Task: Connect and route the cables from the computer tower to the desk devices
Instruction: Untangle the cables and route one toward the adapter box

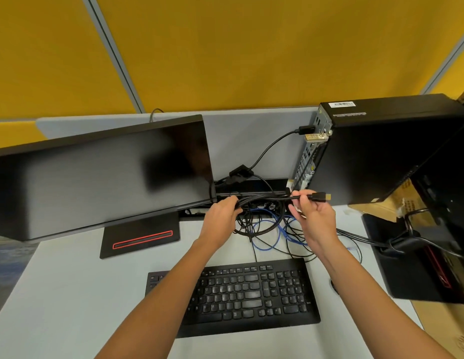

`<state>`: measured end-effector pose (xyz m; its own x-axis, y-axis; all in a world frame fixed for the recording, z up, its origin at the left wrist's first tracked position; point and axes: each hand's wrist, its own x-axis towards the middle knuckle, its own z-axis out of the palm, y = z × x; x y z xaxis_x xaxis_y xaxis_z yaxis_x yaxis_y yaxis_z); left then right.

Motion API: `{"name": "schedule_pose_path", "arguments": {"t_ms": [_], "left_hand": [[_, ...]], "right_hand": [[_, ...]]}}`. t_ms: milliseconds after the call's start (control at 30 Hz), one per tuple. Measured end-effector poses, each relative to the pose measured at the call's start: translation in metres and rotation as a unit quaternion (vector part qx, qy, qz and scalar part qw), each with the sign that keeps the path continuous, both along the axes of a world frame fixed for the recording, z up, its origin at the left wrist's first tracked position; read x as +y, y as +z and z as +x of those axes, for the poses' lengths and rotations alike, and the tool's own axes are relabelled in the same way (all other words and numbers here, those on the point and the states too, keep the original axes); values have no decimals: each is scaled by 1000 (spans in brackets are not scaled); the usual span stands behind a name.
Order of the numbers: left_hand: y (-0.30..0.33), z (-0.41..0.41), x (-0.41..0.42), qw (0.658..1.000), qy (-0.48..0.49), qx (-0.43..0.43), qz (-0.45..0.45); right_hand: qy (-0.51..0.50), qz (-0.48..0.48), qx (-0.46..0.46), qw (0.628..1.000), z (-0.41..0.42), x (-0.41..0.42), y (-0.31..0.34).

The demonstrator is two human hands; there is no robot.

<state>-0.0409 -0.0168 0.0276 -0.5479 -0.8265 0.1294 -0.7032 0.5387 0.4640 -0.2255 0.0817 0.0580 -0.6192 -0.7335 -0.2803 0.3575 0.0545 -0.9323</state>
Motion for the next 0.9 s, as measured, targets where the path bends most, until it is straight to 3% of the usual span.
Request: {"name": "schedule_pose_path", "arguments": {"t_ms": [100, 233, 333, 400, 467, 633, 733, 900], "left_hand": [[-1, -2, 6, 1000, -3, -24, -20], [14, -16, 7, 998, -40, 39, 13], [29, -36, 3, 996, -73, 45, -15], [35, -48, 0, 992, -64, 103, -44], [40, -55, -8, 985, -30, 152, -70], [39, -53, -29, 990, -13, 72, -122], [36, -50, -39, 986, -18, 80, -143], [52, -69, -50, 976, -56, 108, -180]], "right_hand": [[-47, -35, -92, 994, -1, -11, 7], [-86, -63, -196, 975, -4, -28, 17], [-43, 26, -83, 995, 8, -45, 19], [-23, 66, -6, 998, 18, -51, 22], [1, 74, -9, 997, 20, -57, 21], [69, 63, 23, 995, 19, -66, 24], [99, 52, 50, 992, 20, -76, 28], [73, 6, 92, 993, 3, -102, 42]]}}
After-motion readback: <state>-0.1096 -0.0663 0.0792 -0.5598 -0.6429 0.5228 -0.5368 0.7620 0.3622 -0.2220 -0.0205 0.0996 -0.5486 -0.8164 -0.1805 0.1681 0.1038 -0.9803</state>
